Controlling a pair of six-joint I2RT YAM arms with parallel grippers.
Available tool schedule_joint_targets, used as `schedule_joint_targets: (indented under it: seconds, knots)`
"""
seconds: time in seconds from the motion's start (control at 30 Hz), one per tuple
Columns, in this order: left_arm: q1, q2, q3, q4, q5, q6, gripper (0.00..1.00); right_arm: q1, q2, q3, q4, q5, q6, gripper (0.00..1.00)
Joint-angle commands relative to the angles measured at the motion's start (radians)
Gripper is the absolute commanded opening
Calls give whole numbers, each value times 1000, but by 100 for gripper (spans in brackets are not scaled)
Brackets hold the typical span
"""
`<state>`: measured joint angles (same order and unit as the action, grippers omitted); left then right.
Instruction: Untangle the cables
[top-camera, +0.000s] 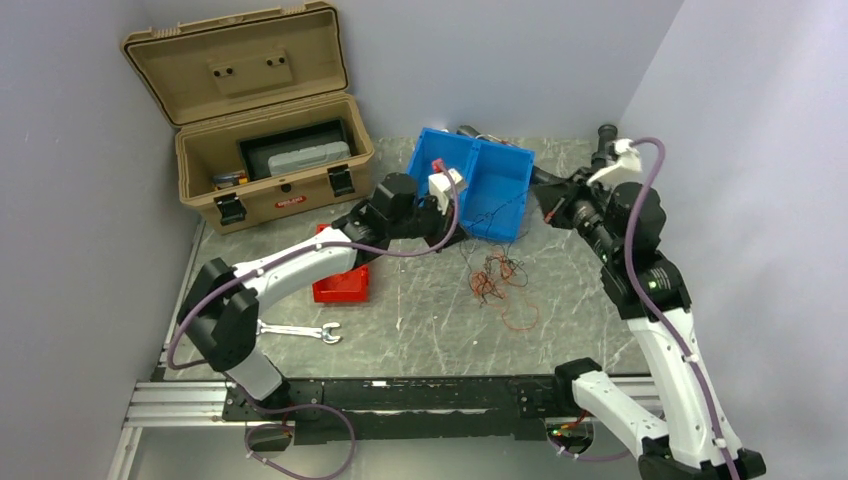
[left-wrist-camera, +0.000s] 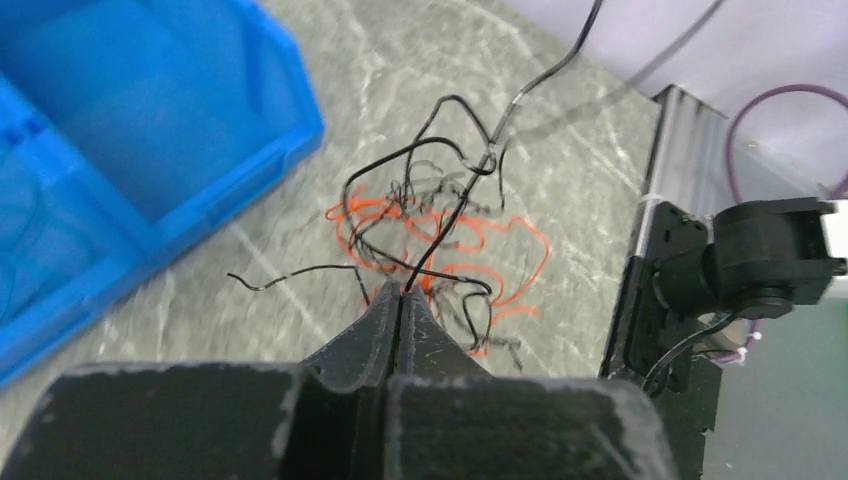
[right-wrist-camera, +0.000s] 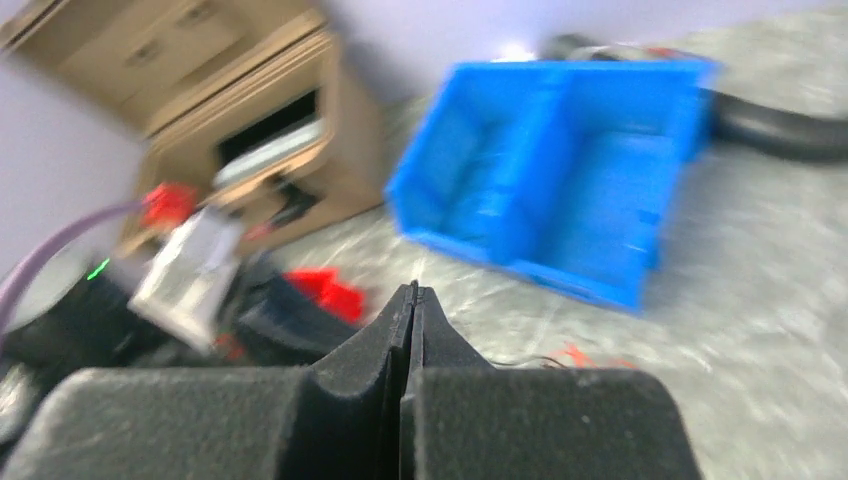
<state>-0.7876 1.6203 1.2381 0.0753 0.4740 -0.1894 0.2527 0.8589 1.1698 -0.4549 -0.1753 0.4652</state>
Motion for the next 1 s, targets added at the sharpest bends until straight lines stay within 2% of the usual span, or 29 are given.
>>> schedule_joint_targets:
  seconds: [0.0, 0.03, 0.1, 0.17, 0.27, 0.43, 0.57, 0.77, 0.87, 0.97]
  knots:
    - [48, -125, -84, -121, -230, -58, 0, -3, -91, 27, -240, 811, 265, 0]
    - [82, -153, -112, -159, -250, -90, 0, -3, -122, 15, -289, 950, 340, 0]
    - [170, -209, -196, -188, -219, -168, 0, -4, -194, -16, -285, 1073, 368, 0]
    - [246, -291, -304, -166, -200, -219, 0, -4, -260, -41, -242, 1121, 346, 0]
    - [271, -423, -426, -171, -283, -230, 0, -4, -277, -18, -223, 1177, 297, 0]
    - [283, -532, -470, -304, -411, -234, 0, -4, -185, 88, -242, 1152, 198, 0]
    - [291, -597, -488, -311, -378, -210, 0, -5, -131, 123, -181, 882, 65, 0]
    - [290, -647, -492, -196, -151, -181, 0, -4, -54, 161, -138, 374, -35, 0]
    - [286, -666, -488, -179, -79, -158, 16, -4, -11, 206, -94, 50, -71, 0]
    - [283, -708, -501, -154, -45, -139, 40, -2, 40, 259, -79, -167, -72, 0]
